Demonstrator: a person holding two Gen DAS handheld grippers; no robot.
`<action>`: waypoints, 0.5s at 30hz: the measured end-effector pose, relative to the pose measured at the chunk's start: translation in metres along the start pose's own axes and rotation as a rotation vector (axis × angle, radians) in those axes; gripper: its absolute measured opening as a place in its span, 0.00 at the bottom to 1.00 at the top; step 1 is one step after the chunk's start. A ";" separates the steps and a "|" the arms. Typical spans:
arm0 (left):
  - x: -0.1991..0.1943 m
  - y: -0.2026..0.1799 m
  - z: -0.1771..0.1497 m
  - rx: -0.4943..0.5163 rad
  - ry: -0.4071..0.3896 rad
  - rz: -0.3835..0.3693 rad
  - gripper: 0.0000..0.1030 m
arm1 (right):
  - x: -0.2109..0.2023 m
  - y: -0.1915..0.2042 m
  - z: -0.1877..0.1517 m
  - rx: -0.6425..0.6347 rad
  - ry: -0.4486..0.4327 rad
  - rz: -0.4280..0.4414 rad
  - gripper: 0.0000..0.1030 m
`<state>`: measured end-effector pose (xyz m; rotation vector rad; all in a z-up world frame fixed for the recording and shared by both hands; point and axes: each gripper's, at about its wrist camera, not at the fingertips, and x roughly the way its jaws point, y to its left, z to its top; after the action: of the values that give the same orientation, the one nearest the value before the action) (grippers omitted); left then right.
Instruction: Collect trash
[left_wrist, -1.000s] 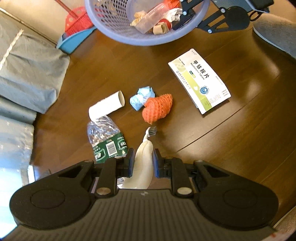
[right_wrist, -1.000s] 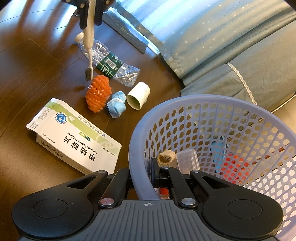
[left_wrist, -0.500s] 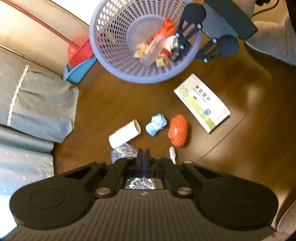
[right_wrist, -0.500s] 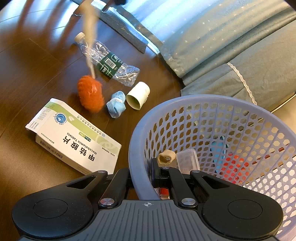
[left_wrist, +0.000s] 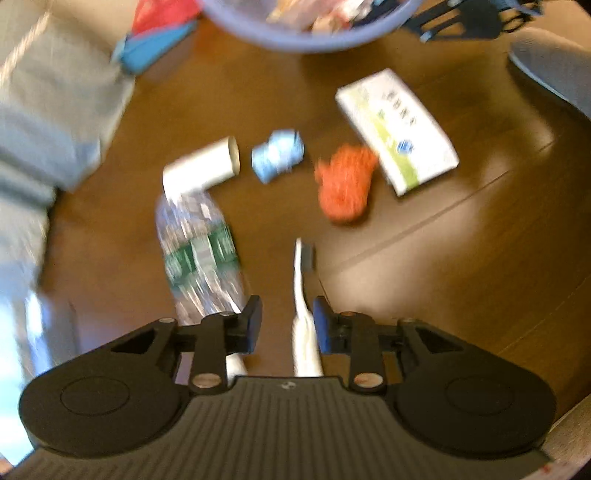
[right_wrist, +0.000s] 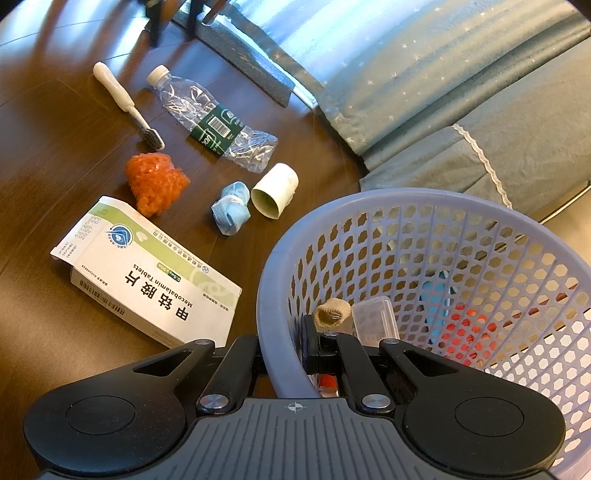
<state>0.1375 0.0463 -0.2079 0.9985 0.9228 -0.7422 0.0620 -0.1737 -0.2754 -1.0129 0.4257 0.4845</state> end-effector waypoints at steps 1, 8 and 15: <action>0.007 0.001 -0.006 -0.020 0.014 -0.011 0.25 | 0.000 0.000 0.000 -0.004 0.001 0.001 0.01; 0.051 0.006 -0.024 -0.066 0.055 -0.070 0.25 | 0.000 0.004 -0.002 -0.026 0.007 0.008 0.01; 0.071 0.015 -0.028 -0.055 0.087 -0.145 0.25 | -0.001 0.005 -0.003 -0.031 0.009 0.009 0.01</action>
<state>0.1727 0.0704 -0.2732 0.9278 1.0951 -0.7953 0.0581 -0.1744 -0.2805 -1.0442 0.4317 0.4964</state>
